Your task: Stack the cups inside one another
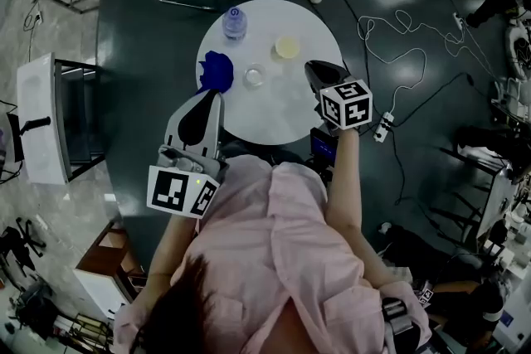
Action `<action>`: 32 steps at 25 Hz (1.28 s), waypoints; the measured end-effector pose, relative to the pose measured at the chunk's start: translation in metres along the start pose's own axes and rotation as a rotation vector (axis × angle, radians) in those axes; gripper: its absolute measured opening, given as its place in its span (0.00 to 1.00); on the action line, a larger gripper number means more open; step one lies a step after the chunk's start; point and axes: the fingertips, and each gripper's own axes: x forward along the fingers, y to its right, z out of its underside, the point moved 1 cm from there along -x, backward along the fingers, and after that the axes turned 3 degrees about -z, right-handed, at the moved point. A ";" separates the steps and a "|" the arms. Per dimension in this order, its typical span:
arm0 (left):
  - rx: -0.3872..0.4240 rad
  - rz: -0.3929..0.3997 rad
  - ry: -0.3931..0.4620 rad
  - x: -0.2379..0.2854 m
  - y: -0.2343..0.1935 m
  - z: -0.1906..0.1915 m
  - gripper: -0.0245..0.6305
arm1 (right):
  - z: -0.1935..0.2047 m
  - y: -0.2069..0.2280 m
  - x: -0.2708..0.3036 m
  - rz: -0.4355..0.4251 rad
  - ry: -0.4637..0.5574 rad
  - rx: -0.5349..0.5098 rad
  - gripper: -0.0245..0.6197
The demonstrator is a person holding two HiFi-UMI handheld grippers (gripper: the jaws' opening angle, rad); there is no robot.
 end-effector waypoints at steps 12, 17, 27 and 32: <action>0.000 -0.018 0.000 0.002 -0.039 -0.010 0.06 | -0.017 -0.035 0.050 -0.072 -0.057 -0.041 0.10; -0.010 -0.012 -0.008 0.004 -0.046 -0.010 0.06 | -0.016 -0.050 0.065 -0.102 -0.094 -0.063 0.10; -0.023 0.002 -0.018 0.013 -0.050 -0.008 0.06 | -0.006 -0.065 0.086 -0.146 -0.163 -0.105 0.10; -0.025 -0.002 -0.021 0.013 -0.051 -0.007 0.06 | 0.002 -0.065 0.090 -0.155 -0.194 -0.106 0.10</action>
